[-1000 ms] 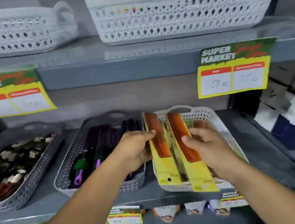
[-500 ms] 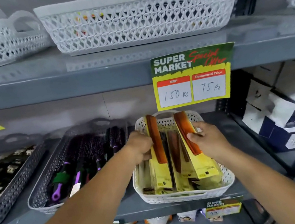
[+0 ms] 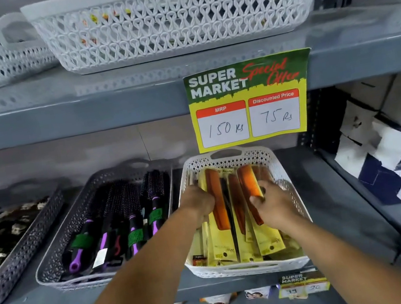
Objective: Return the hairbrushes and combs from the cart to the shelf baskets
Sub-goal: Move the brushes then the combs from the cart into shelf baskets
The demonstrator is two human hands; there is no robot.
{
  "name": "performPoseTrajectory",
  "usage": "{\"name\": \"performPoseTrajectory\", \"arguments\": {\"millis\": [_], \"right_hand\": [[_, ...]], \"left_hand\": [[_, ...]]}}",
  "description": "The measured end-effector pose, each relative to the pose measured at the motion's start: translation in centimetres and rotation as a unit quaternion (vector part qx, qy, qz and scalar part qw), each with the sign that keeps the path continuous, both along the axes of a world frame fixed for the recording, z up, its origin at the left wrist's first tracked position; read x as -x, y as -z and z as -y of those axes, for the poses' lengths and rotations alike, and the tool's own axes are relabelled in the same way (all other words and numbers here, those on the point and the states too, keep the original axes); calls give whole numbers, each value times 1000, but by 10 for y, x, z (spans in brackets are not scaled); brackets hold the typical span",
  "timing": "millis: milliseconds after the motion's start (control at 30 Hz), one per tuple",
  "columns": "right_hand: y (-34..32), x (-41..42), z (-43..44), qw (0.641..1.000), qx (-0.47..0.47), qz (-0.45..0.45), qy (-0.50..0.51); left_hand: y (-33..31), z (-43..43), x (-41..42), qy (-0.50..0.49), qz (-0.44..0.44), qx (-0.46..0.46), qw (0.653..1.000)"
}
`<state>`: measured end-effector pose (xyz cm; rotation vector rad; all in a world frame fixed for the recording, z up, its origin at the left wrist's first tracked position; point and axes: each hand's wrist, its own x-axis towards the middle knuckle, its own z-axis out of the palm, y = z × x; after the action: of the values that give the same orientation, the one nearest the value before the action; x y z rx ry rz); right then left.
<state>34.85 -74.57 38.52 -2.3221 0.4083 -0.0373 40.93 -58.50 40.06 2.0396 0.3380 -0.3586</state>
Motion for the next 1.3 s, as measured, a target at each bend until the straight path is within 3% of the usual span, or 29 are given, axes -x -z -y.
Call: {"name": "performPoseTrajectory", "arguments": {"millis": [167,400,533,633,733,800,867,900,933,1033,1300], "right_hand": [[3,-2,-5,997,72,1,4],[4,4,-7,970,242,16,-29],[6,4,-1,964,261,15,-57],[5,5,9,962,258,79,-49],[5,7,13,964,254,50,-57],[8,8,11,964,254,14,-74],[10,8,9,968,236,-12,-89],[12,8,9,970,223,-25,-97],[14,7,9,971,210,-37,-108],[18,5,11,971,196,-48,-131],[25,-8,3,954,245,-32,-169]], "left_hand": [[-3,6,2,30,-3,-65,997],[-2,5,7,62,32,-121,990],[-1,4,11,84,74,-192,975],[5,3,12,67,88,-207,972],[4,1,19,78,115,-203,969],[12,-2,25,187,179,-309,915],[21,-5,29,316,282,-425,800],[25,-8,30,363,293,-447,763],[28,-9,30,387,280,-454,752],[33,-15,28,374,257,-461,763],[29,-23,38,334,239,-503,761]]}}
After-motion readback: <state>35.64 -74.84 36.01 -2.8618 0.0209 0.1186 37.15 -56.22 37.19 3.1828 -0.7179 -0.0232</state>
